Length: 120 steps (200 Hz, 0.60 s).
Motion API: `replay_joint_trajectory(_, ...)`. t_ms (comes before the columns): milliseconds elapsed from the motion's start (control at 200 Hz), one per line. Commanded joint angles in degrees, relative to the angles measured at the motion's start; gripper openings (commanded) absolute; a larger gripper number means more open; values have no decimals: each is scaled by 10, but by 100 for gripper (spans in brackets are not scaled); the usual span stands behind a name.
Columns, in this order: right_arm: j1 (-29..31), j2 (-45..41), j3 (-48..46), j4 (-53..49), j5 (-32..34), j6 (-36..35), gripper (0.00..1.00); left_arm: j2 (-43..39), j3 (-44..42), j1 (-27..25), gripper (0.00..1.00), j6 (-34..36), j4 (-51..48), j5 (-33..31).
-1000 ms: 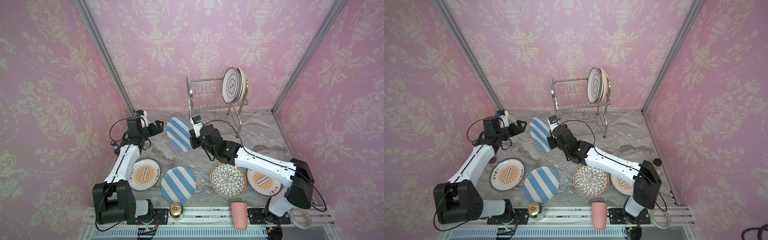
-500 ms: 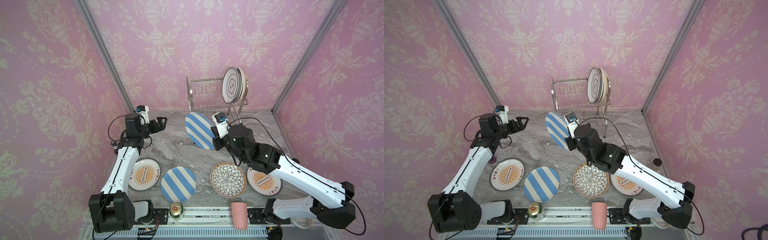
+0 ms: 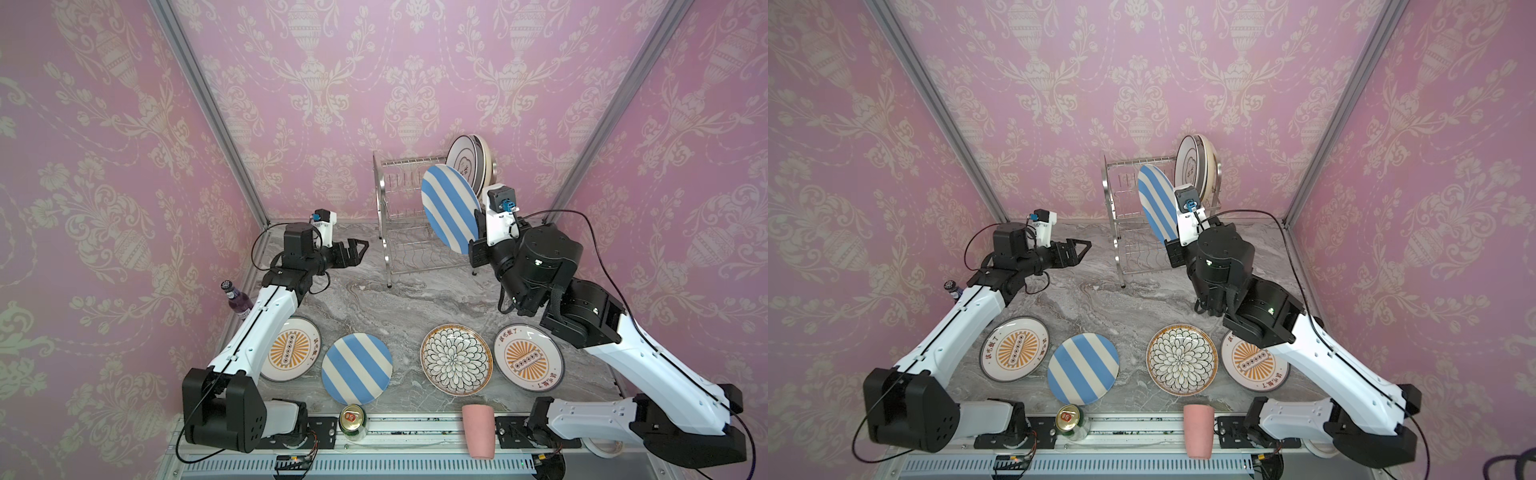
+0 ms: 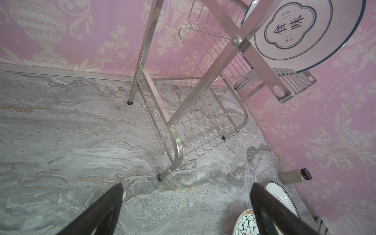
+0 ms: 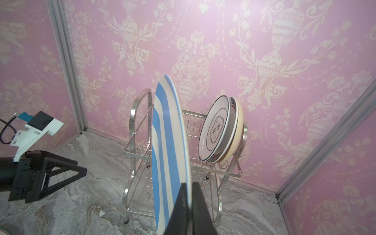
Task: Load the plates into the dish rack
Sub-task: 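Lift the striped plate upright with the right gripper toward the rack, then lower the striped plate into the rack slots beside the cloud-emblem plate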
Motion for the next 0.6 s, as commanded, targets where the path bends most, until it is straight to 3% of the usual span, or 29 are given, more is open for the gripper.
replay_joint_trajectory(0, -24, 31, 42, 79, 23, -46, 0, -4, -10, -3, 99, 10, 19, 27)
replay_joint_trajectory(235, -88, 115, 125, 104, 7, -52, 0, -24, -36, -11, 99, 13, 36, 35)
replay_joint_trajectory(415, -153, 191, 202, 46, -46, 5, 0, -26, -46, -19, 99, 9, 36, 45)
replay_joint_trajectory(595, -196, 250, 239, 52, -67, 25, 0, -39, -49, -20, 99, 18, 15, 42)
